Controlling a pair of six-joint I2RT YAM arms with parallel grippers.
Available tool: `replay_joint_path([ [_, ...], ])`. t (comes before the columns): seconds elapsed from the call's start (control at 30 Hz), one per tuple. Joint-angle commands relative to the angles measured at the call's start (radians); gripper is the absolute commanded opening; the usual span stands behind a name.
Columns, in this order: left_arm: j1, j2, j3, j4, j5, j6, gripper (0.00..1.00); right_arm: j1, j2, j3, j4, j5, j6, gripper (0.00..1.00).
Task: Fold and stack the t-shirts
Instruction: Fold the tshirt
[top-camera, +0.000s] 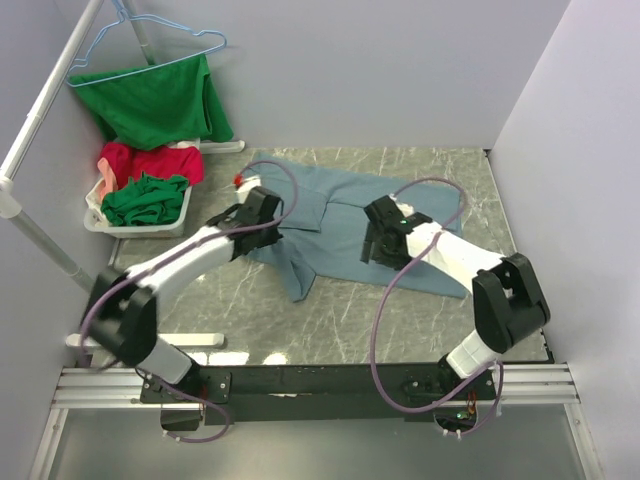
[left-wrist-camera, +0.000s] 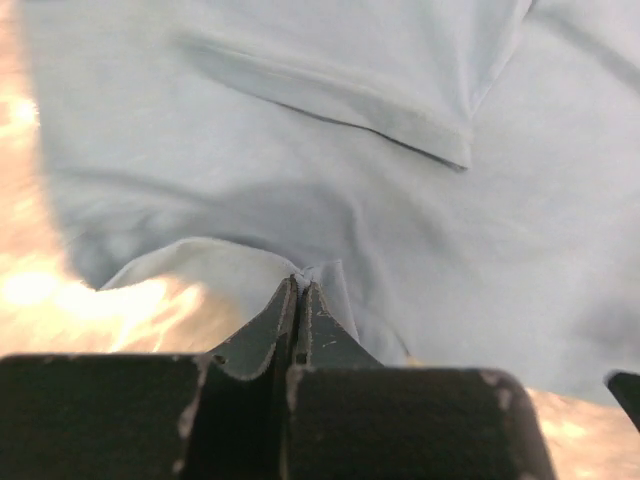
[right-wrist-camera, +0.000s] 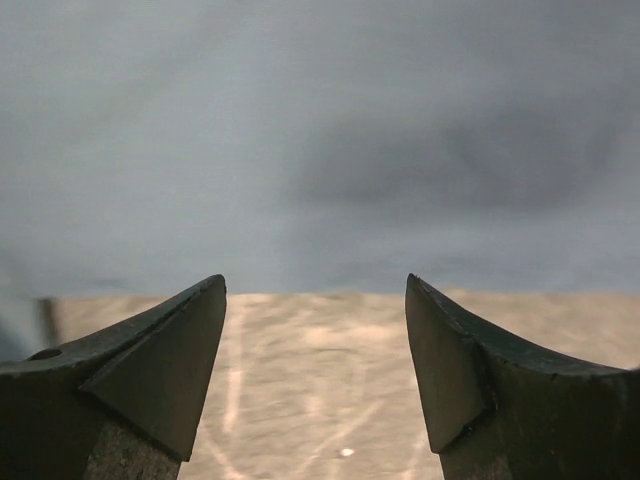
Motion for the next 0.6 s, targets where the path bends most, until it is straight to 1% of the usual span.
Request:
replay_joint_path([
  [0.0, -0.011, -0.221, -0.104, -0.116, -0.135, -0.120, 0.01, -0.102, -0.125, -0.100, -0.019, 0.068, 0.046, 0.79],
  [0.07, -0.017, -0.283, -0.160, -0.159, -0.150, -0.148, 0.01, -0.146, -0.159, -0.155, -0.019, 0.067, 0.054, 0.79],
  [0.1, -0.025, -0.341, -0.177, -0.173, -0.158, -0.172, 0.01, -0.191, -0.187, -0.171, -0.019, 0.068, 0.054, 0.79],
  [0.17, -0.038, -0.393, -0.223, -0.225, -0.176, -0.206, 0.01, -0.232, -0.210, -0.204, -0.028, 0.075, 0.049, 0.79],
  [0.23, -0.058, -0.464, -0.251, -0.256, -0.182, -0.251, 0.01, -0.278, -0.230, -0.214, -0.048, 0.090, 0.048, 0.79],
  [0.3, -0.077, -0.523, -0.293, -0.305, -0.187, -0.300, 0.01, -0.295, -0.239, -0.221, -0.057, 0.099, 0.046, 0.79],
  [0.43, -0.098, -0.608, -0.348, -0.359, -0.184, -0.355, 0.01, -0.326, -0.247, -0.247, -0.088, 0.108, 0.062, 0.79],
  [0.57, -0.104, -0.669, -0.382, -0.397, -0.196, -0.389, 0.01, -0.407, -0.271, -0.281, -0.074, 0.104, 0.045, 0.79],
])
